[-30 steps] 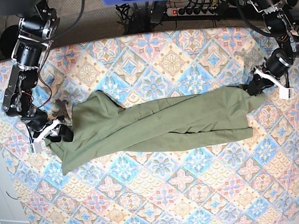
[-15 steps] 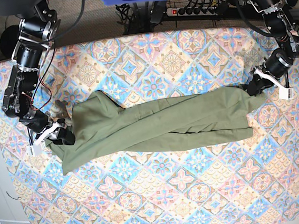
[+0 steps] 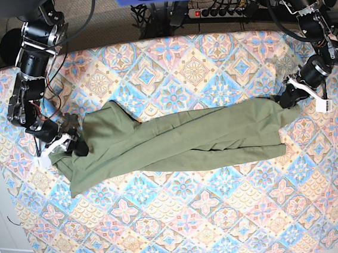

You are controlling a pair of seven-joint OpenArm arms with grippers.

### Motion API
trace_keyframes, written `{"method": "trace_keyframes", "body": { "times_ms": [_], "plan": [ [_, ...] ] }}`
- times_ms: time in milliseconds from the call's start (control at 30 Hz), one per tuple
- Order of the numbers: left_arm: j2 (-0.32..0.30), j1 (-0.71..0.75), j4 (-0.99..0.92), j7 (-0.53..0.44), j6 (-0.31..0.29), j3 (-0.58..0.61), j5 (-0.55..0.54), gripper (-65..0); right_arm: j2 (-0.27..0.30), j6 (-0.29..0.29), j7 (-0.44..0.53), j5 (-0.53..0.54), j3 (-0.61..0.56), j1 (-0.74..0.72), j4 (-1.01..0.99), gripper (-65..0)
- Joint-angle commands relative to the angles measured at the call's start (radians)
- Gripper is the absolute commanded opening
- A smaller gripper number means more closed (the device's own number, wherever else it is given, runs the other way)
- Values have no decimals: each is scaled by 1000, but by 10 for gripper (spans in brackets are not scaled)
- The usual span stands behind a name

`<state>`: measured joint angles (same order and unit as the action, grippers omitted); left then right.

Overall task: Layout the t-shirt on the table in an organized manner, then fold the t-shirt properly
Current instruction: 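Lift the shirt edge with both grippers and drag it away from the body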

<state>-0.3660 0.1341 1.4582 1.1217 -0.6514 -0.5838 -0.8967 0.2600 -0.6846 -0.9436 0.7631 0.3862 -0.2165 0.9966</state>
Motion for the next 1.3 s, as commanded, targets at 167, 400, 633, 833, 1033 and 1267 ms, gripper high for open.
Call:
{"method": "trace_keyframes", "body": {
  "times_ms": [167,400,633,833,1033,1267],
  "plan": [
    [-18,-9,14,-18,-6,-6,-25,-650,17,-14,22,26,-2,-28,15,-436],
    [-18,-6,19,-18,-8,-6,-26,-650,19,-14,-45,26,4,-25,155,-597],
    [-40,57,103,-10,-12,-6,-31,-650,34,-14,-174,86,125,111,413,-598],
    [-109,154,253,-10,-12,57,-31,-650,100,-14,-279,128,213,183,463,-598],
    [-190,236,272,-10,-12,87,-20,-650,160,-14,-338,141,264,272,499,-598],
    [-264,289,158,-10,-8,269,-20,-650,173,-14,-341,137,265,358,529,-598]
  ]
}}
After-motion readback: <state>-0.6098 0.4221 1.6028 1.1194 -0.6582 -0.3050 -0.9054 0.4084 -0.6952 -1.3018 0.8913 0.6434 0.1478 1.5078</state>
